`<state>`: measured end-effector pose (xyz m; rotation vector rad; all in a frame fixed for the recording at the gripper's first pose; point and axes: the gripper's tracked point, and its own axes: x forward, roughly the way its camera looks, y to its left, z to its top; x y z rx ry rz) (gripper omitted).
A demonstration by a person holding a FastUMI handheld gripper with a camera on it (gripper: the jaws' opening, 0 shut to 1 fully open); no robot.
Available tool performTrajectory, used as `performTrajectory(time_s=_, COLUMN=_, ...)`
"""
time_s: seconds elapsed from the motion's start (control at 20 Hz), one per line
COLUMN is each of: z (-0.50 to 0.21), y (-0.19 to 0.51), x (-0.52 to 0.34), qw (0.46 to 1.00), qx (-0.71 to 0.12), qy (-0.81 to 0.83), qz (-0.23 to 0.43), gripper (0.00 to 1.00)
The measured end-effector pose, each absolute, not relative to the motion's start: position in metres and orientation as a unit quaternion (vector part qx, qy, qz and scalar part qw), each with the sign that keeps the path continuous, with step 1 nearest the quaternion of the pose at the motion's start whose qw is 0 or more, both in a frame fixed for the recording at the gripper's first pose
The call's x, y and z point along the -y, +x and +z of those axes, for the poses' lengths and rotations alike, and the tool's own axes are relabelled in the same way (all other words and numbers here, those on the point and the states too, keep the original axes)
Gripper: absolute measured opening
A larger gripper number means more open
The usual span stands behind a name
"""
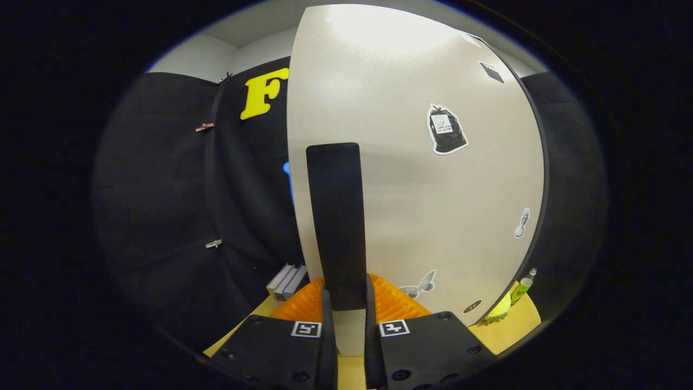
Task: Open the shoe cabinet door, grab the shoes and put them into the shoe cabinet, then close the shoe cabinet door.
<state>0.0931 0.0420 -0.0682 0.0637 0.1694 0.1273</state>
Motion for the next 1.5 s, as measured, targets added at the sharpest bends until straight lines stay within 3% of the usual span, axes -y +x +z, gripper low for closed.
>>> performTrajectory(time_s=0.7, z=-0.059, y=-0.021, x=0.041, qw=0.993, qx=-0.094, qy=0.027, qz=0.068, gripper=0.23)
performTrajectory(time_s=1.35, z=-0.05, y=-0.066, x=0.109, qw=0.995, qx=-0.087, qy=0.056, qz=-0.011, gripper=0.22)
performTrajectory(time_s=1.5, z=-0.033, y=-0.082, x=0.114, qw=0.996, qx=-0.062, qy=0.059, qz=-0.022, gripper=0.17)
